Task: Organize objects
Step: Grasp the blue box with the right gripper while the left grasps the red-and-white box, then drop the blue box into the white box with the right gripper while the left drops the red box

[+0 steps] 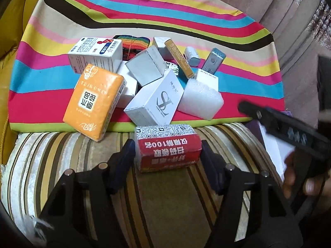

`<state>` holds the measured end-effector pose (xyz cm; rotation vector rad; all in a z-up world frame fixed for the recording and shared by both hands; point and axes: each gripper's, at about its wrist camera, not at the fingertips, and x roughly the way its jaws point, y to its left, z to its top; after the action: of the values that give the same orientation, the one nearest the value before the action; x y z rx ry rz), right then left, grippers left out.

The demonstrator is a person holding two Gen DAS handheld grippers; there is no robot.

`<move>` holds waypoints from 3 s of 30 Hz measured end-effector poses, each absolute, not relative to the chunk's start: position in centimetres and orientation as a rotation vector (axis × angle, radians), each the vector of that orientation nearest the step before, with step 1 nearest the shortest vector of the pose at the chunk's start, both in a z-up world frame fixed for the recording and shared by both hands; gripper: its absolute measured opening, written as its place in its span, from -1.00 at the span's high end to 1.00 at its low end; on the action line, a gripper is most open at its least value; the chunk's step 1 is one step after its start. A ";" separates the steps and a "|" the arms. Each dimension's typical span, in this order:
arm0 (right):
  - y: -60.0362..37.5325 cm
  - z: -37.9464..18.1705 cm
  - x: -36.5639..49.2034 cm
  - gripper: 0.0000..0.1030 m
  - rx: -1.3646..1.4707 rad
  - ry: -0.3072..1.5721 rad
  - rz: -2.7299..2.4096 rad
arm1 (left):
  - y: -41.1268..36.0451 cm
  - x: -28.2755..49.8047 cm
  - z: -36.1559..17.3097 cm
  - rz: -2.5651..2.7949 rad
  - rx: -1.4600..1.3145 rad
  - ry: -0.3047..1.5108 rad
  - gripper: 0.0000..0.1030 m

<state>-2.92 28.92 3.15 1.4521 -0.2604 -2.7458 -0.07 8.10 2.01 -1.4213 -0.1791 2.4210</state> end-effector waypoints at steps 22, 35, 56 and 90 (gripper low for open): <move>26.7 3.2 -12.3 -0.54 1.231 0.162 -2.723 | 6.8 0.9 3.3 2.417 -1.210 -0.317 -0.28; 27.8 1.9 -12.8 0.32 1.278 0.130 -2.602 | 7.8 0.7 3.4 2.436 -1.213 -0.256 -0.27; 34.2 5.2 -3.0 0.32 1.250 -0.038 -2.770 | 13.8 -0.6 4.0 2.415 -1.200 -0.010 -0.27; 47.0 4.0 7.9 0.31 1.503 -0.260 -3.068 | 27.6 2.1 4.2 2.127 -1.130 0.224 -0.27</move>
<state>7.95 47.02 4.01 1.5030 -0.2599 -3.0683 2.06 27.65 4.22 -1.1304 0.2236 2.1275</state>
